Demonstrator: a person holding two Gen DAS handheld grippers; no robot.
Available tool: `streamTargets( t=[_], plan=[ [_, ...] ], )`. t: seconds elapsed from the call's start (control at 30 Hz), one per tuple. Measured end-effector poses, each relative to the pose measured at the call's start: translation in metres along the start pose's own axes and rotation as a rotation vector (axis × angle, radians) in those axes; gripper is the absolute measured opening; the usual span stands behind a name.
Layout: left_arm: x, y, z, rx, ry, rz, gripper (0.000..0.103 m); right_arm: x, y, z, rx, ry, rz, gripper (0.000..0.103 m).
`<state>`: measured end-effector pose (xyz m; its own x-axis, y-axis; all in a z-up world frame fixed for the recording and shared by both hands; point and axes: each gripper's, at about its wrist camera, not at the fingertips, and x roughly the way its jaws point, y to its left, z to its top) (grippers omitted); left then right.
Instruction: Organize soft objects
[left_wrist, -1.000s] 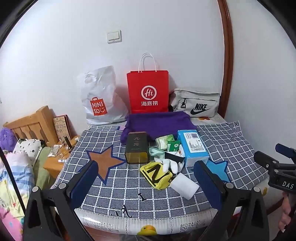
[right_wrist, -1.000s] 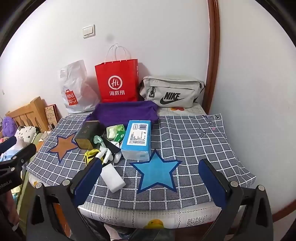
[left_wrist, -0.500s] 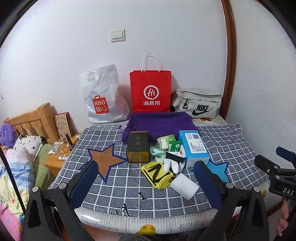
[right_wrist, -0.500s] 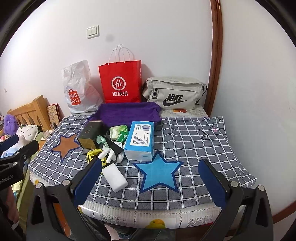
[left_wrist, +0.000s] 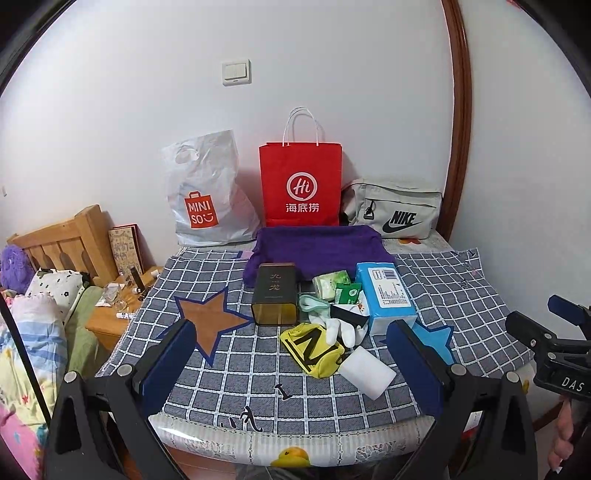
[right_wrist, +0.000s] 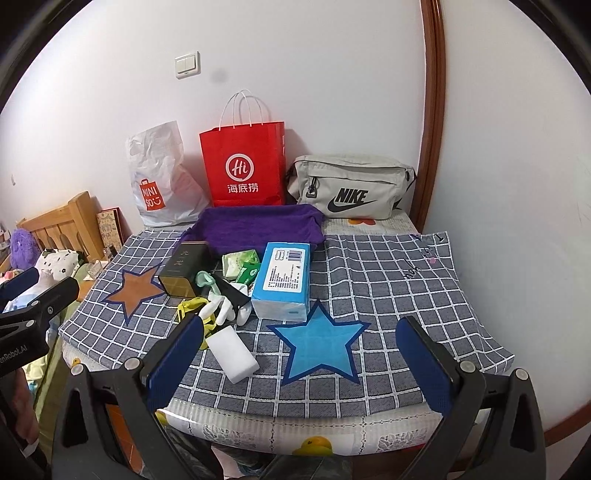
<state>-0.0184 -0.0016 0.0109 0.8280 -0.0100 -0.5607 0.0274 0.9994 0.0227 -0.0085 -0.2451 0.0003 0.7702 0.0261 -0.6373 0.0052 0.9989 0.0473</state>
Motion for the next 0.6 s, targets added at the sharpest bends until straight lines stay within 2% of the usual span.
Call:
streamTargets(
  t=[0.6],
  plan=[
    [-0.0029,0.0013,0.0014,-0.001,-0.001,-0.004,0.103,-0.0021,0.0027,-0.0023,-0.001,-0.005,0.013,0.102]
  ],
)
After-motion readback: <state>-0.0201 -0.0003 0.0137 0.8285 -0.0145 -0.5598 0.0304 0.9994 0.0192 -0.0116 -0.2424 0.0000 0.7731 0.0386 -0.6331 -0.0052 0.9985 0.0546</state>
